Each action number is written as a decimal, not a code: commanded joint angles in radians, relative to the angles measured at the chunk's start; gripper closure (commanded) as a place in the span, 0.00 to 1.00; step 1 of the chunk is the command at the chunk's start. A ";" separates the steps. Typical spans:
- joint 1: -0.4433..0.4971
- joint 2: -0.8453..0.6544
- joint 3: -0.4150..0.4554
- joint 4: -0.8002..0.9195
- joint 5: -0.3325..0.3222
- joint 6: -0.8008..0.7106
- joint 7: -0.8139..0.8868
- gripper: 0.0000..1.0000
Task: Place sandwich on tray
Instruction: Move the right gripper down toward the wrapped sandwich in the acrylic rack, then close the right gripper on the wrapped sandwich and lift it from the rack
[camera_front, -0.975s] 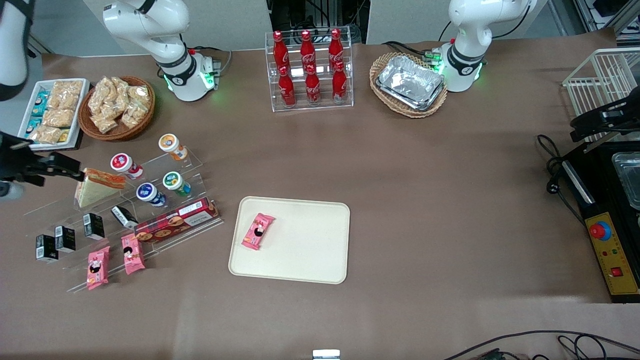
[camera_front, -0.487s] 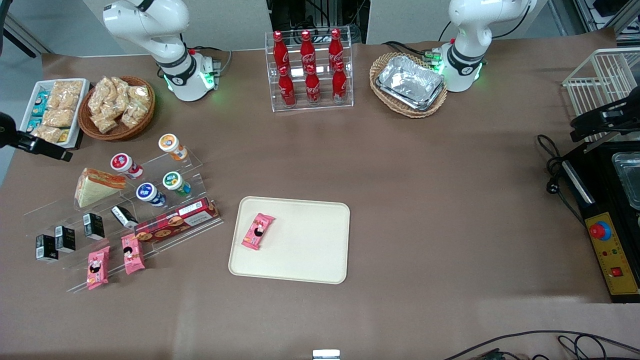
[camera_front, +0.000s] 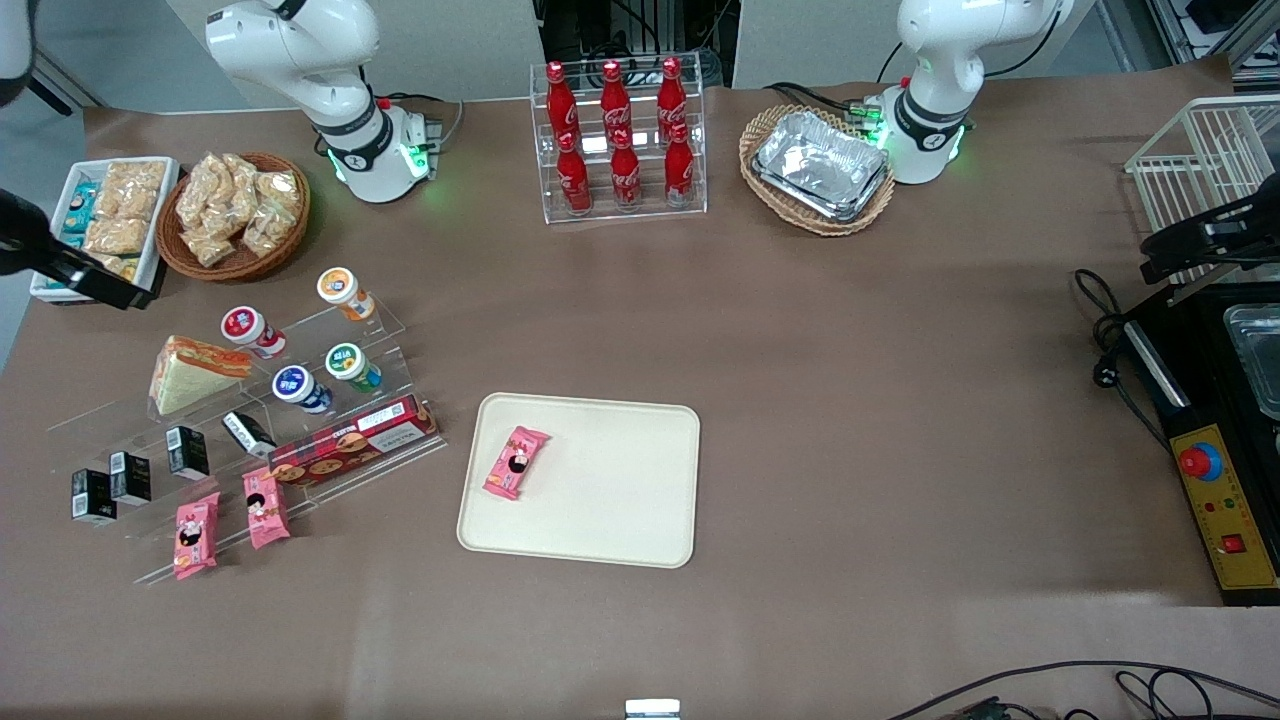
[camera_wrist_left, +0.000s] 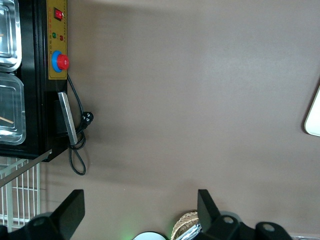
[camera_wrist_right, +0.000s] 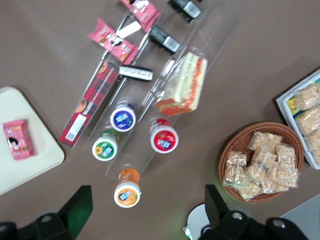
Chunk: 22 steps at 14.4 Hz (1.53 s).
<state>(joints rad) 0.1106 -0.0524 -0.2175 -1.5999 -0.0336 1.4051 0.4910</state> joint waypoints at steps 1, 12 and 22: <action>-0.002 -0.018 -0.100 0.002 0.012 0.008 0.015 0.00; -0.008 0.032 -0.220 -0.179 0.055 0.340 0.239 0.00; -0.015 0.035 -0.255 -0.426 0.089 0.679 0.241 0.00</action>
<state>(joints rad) 0.0938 0.0002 -0.4721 -1.9373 0.0321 1.9656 0.7226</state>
